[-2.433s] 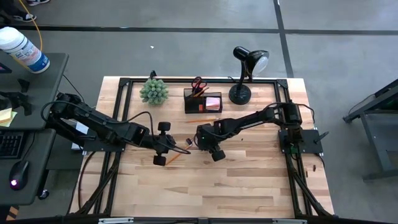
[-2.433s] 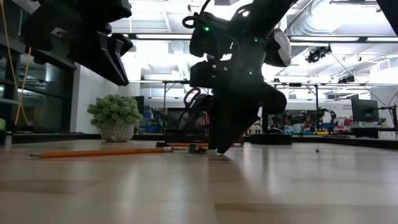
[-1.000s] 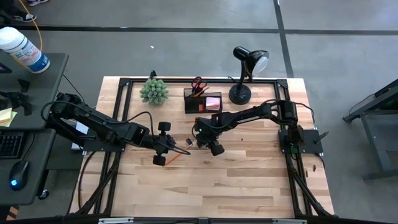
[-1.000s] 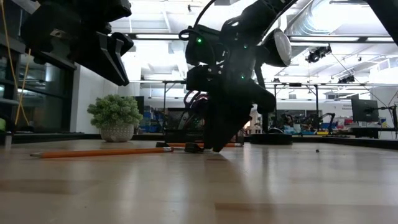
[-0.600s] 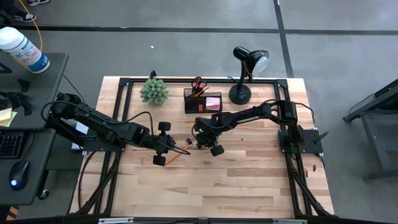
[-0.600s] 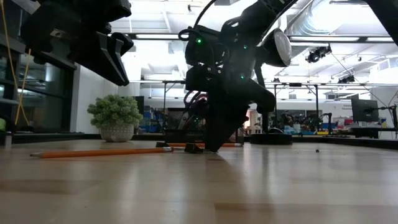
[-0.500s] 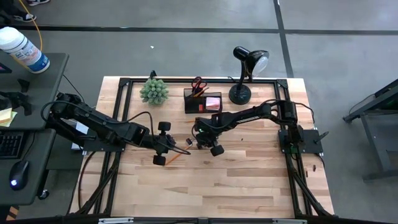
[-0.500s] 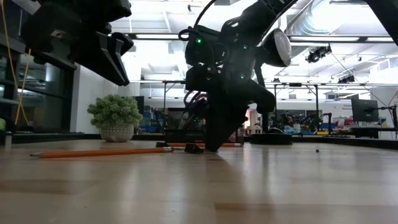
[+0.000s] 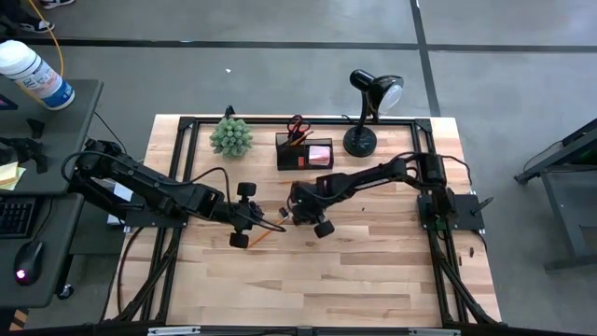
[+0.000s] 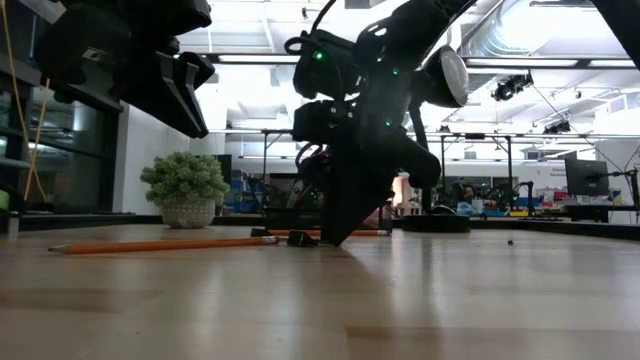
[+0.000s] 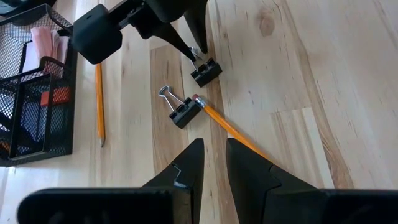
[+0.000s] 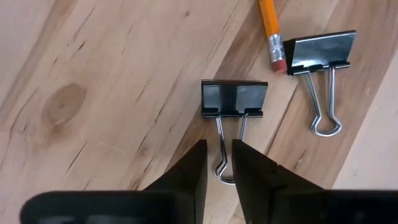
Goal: Pick and place office supplies into organizer
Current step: Put the right black binder clip into the black desk organizer
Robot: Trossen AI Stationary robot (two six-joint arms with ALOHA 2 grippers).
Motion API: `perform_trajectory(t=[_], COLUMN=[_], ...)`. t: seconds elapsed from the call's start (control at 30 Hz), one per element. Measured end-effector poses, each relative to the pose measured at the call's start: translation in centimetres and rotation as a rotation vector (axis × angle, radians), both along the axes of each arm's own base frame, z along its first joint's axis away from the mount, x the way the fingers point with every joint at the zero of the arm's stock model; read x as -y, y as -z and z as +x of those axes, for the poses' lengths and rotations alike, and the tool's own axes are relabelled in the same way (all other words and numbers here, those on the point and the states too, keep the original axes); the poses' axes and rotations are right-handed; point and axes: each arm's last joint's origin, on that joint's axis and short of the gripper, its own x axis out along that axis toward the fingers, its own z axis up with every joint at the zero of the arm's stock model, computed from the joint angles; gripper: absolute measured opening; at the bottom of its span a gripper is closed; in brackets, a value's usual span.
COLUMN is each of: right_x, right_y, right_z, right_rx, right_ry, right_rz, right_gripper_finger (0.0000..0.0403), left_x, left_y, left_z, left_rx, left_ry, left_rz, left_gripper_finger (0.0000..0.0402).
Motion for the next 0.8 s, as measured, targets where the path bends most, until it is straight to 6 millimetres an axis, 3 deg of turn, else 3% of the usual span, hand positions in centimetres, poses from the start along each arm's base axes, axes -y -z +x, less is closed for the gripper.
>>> perform_trajectory(t=[0.3,0.8], right_x=[-1.1,-1.2], right_y=[-0.1,-1.1], right_z=[0.2,1.1], right_rx=[0.028,0.074], right_ry=[-0.01,-0.041], right_rz=[-0.053,-0.042], right_gripper_finger=[0.0071,0.0071], left_x=[0.0,0.0], left_y=[0.0,0.0], left_z=[0.0,0.0], left_rx=[0.0,-0.001], left_ry=[-0.001,-0.001], left_rz=[0.001,0.001], left_gripper_finger=[0.0058,0.0058])
